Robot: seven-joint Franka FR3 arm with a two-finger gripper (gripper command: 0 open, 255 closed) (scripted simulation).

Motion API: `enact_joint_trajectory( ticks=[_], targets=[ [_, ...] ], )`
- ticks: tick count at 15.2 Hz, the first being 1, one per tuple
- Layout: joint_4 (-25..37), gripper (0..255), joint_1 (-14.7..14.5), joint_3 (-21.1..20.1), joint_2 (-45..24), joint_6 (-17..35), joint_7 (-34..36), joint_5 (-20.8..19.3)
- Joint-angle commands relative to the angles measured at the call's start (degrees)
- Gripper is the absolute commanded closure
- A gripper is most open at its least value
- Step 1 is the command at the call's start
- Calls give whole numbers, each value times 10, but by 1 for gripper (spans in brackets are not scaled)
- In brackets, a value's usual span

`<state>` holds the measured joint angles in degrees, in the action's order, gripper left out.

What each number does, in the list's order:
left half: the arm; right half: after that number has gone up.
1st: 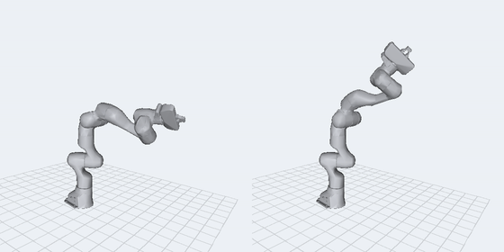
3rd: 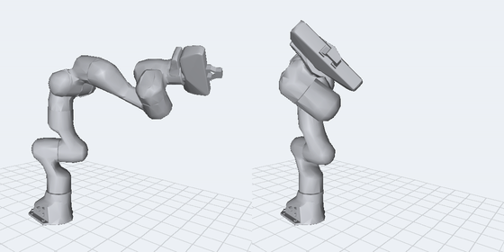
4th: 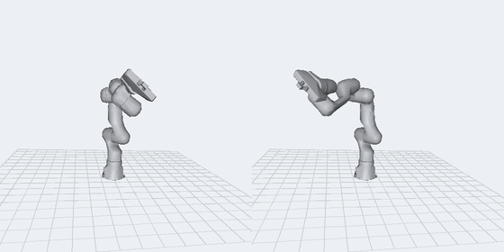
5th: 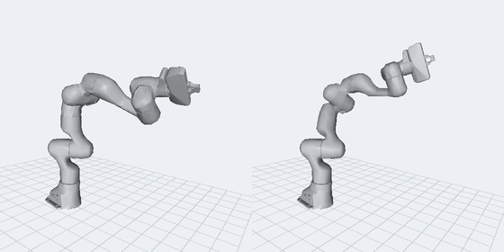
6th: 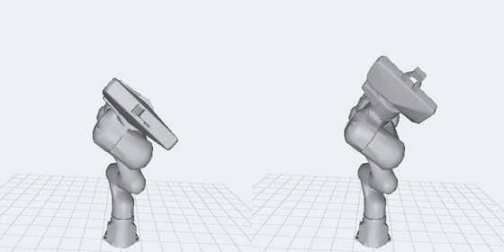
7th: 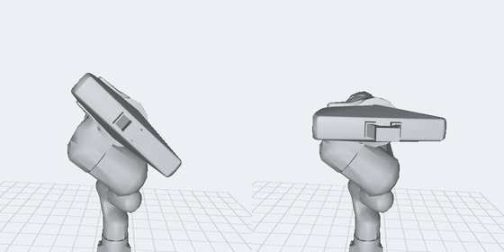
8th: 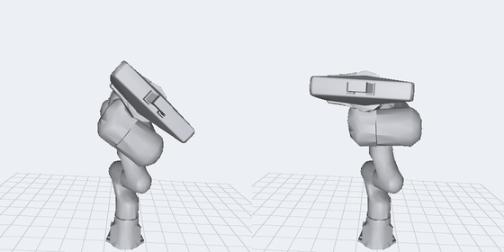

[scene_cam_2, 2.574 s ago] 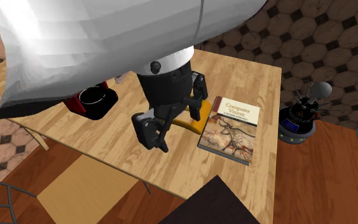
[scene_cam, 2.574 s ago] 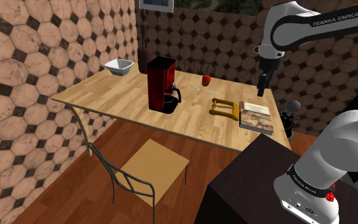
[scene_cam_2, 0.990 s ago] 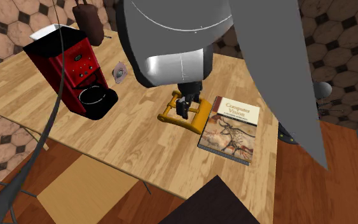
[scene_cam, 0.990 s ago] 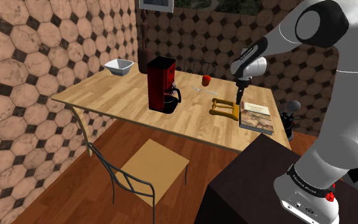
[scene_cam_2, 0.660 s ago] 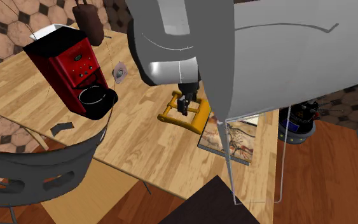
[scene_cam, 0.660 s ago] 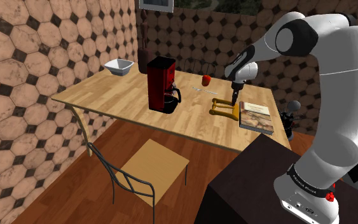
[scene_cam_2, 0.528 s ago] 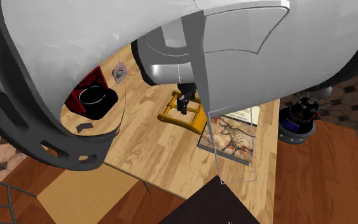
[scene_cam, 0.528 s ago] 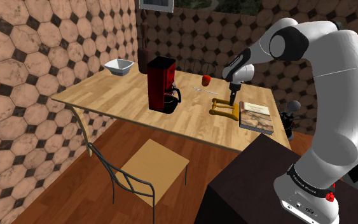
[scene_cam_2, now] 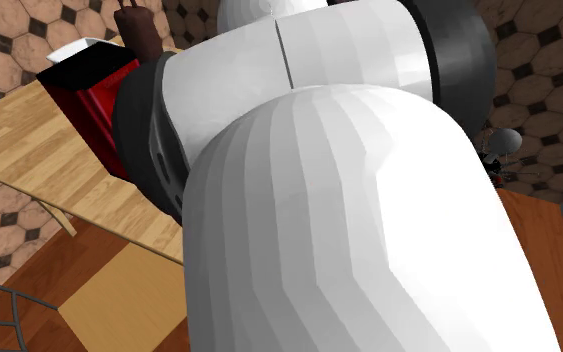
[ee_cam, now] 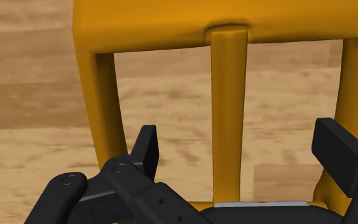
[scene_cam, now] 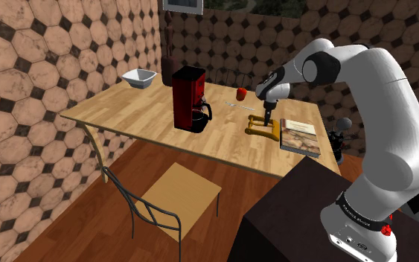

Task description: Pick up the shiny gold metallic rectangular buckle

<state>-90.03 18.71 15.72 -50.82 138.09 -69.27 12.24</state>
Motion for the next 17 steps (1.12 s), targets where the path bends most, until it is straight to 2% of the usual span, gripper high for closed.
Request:
enact_joint_trajectory(
  ticks=[1,6,7,17],
  targets=[
    [9,0,3,-3,-16,8,-1,2],
    [20,0,7,-8,-39,20,-1,6],
    [21,255,6,-8,-39,19,-1,6],
    [16,255,5,-7,-32,16,-1,5]
  ],
)
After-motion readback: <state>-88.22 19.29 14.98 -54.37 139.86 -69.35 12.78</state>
